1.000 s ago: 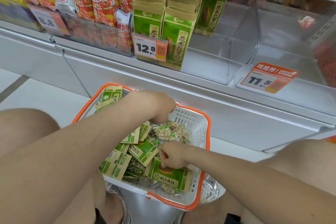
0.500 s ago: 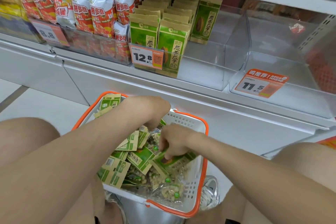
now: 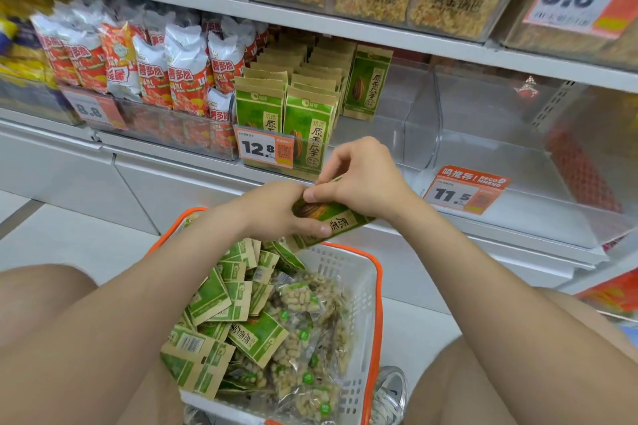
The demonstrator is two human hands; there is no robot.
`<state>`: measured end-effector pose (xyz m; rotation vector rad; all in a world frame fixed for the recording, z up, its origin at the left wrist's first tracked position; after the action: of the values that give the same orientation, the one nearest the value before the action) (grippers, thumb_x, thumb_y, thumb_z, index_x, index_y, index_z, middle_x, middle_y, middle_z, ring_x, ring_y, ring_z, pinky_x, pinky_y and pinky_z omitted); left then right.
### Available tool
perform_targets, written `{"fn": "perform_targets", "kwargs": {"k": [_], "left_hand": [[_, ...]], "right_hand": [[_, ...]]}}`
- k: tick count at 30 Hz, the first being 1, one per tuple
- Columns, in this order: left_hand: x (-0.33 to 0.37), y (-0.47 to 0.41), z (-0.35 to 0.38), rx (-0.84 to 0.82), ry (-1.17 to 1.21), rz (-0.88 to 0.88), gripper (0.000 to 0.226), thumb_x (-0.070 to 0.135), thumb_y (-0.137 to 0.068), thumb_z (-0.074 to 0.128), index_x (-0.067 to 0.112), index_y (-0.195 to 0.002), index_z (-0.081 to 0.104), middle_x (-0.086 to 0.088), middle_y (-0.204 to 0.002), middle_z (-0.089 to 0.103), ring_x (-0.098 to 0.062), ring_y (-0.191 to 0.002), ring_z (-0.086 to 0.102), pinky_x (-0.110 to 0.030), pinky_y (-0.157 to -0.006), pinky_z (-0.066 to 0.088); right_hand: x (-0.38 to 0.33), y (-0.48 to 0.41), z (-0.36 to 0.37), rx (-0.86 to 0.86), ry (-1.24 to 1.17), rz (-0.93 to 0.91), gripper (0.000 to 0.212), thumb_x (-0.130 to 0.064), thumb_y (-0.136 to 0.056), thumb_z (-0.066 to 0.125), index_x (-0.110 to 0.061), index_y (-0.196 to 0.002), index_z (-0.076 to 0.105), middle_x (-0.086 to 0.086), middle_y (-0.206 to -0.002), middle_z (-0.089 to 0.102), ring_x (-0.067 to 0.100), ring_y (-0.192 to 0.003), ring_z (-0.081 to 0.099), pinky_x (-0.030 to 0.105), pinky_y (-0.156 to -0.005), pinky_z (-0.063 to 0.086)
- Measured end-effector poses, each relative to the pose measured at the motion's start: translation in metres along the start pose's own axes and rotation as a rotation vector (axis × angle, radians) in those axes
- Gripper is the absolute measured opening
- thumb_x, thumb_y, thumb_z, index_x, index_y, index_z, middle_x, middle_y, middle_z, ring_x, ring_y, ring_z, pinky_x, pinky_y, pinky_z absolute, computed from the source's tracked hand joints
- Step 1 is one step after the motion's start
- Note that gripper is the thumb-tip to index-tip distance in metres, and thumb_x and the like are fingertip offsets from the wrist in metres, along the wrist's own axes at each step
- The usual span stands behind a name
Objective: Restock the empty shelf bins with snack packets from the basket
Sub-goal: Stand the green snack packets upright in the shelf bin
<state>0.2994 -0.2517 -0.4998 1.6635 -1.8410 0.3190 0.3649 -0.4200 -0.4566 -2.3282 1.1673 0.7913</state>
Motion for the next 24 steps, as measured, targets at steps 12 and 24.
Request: {"fn": "perform_targets", "kwargs": {"k": [12,24], "left_hand": [[0.045,-0.014,-0.018,0.685,0.583,0.008,0.040,0.048,-0.111,0.040,0.017,-0.120,0.064,-0.001,-0.109,0.071,-0.014,-0.093,0.071,-0.026,-0.062,0.061],[0.057,-0.026,-0.020,0.774,0.757,-0.095,0.050,0.034,-0.112,0.048,0.006,-0.077,0.069,0.003,-0.066,0.063,-0.008,-0.060,0.056,-0.022,-0.059,0.046]], "right_hand": [[0.004,-0.017,-0.023,0.330,-0.318,0.213,0.037,-0.049,-0.098,0.062,-0.023,-0.124,0.064,-0.003,-0.104,0.074,0.017,-0.098,0.071,0.040,-0.086,0.058],[-0.006,-0.017,-0.012,0.172,-0.532,0.410,0.037,-0.040,-0.087,0.043,-0.021,-0.102,0.070,0.006,-0.099,0.078,0.031,-0.092,0.075,0.054,-0.080,0.064]]}}
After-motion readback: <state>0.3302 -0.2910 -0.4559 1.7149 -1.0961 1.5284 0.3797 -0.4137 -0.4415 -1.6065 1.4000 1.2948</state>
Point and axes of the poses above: each hand's wrist, its own y-axis away from the middle knuckle, its own z-axis out of the palm, x = y × z, the point moved 1 cm from there along -y, towards the middle knuckle
